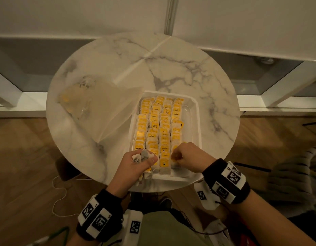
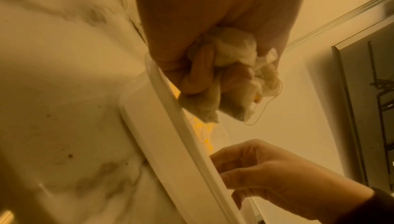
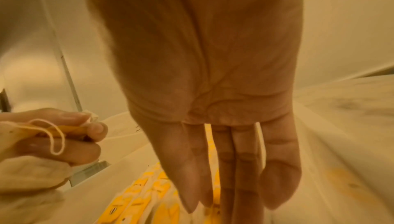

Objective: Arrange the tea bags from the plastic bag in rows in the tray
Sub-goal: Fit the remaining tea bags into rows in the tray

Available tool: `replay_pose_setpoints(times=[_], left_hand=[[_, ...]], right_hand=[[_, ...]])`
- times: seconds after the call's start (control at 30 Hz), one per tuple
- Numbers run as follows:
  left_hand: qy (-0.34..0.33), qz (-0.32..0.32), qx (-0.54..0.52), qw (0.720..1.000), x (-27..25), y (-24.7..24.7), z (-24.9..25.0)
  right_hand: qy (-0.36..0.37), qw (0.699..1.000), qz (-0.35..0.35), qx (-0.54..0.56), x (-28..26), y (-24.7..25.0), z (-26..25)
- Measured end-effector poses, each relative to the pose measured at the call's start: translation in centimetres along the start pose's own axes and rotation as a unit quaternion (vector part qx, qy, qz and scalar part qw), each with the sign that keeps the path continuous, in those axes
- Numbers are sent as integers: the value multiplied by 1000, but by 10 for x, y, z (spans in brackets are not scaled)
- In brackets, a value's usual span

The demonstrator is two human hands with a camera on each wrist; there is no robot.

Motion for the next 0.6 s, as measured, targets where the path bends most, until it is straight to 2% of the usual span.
replay_pose_setpoints(times=[0.1,0.27,0.4,0.47,0.6], left_hand=[[-5,-9,-6,1000,-1,-2,1],[7,-2,-21,1000,-4,-5,0],[57,26,-62,996,-6,-13,-2],[49,40,-72,995,-6,-20,1],[32,37,-73,996,-4,-37,5]], right_hand=[[-1,1000,10,13,-2,0,3],[28,988,106,109,-24,21,-2],[48,946,147,285,-53,31,-21],[32,925,135,354,-62,27,-30],[2,899,144,415,-64,12,-33]])
Point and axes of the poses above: each hand's wrist, its own x-axis towards the middle knuckle, its own y-axis out of the back of the hand, z = x × y, the point moved 3 cm from there along x, towards the middle knuckle, and after that the axes turned 13 degrees about z, right-handed, at the moved point
